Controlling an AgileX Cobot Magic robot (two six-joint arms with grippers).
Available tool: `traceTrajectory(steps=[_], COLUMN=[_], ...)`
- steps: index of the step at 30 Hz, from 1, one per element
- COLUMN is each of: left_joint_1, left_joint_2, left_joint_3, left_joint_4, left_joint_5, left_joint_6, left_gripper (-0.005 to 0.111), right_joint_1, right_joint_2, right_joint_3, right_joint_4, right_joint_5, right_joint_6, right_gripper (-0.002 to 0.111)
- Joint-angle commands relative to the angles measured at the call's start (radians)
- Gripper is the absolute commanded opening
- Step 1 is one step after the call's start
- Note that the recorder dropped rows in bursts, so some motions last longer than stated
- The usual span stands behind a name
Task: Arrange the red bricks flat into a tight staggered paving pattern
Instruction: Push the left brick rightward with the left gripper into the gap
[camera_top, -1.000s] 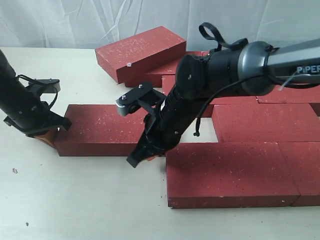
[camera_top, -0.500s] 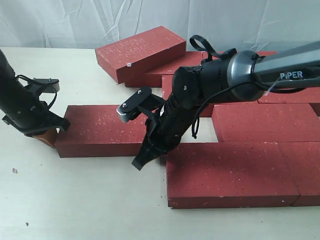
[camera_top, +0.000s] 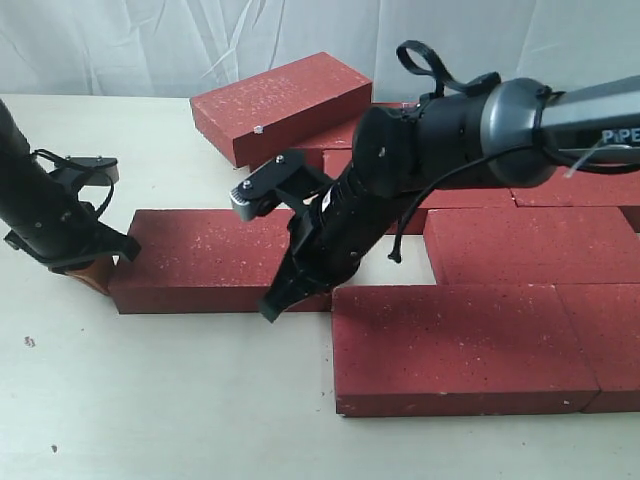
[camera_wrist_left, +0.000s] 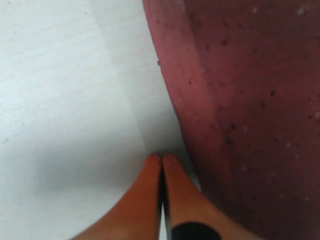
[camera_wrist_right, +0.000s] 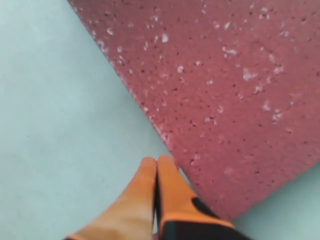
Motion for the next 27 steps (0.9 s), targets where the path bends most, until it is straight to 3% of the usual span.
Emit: traceTrajectory(steps=[1, 8, 19, 27], left_joint_1=[0.006, 0.004, 0.004, -0.056], left_joint_2=[0.000, 0.019, 0.026, 0.027], left_joint_3=[0.011, 0.011, 0.011, 0.011], left_joint_4=[-0.031, -0.168, -0.232, -0.250], left_joint_5=[-0.027, -0.012, 0.006, -0.020], left_joint_6=[0.020, 0.111, 0.150, 0.175], left_gripper=[0.000, 0.000, 0.000, 0.000], right_joint_1=[-0.002, -0.002, -0.007, -0.006], right_joint_2=[-0.066, -0.150, -0.194, -0.194], right_joint_3=[-0.005, -0.005, -0.005, -0.005], right_joint_4=[0.024, 0.012, -0.078, -0.078], right_joint_5=[0.003, -0.002, -0.029, -0.029], right_joint_6=[-0.008, 0.032, 0.171, 0.194], right_gripper=[-0.001, -0.001, -0.001, -0.001])
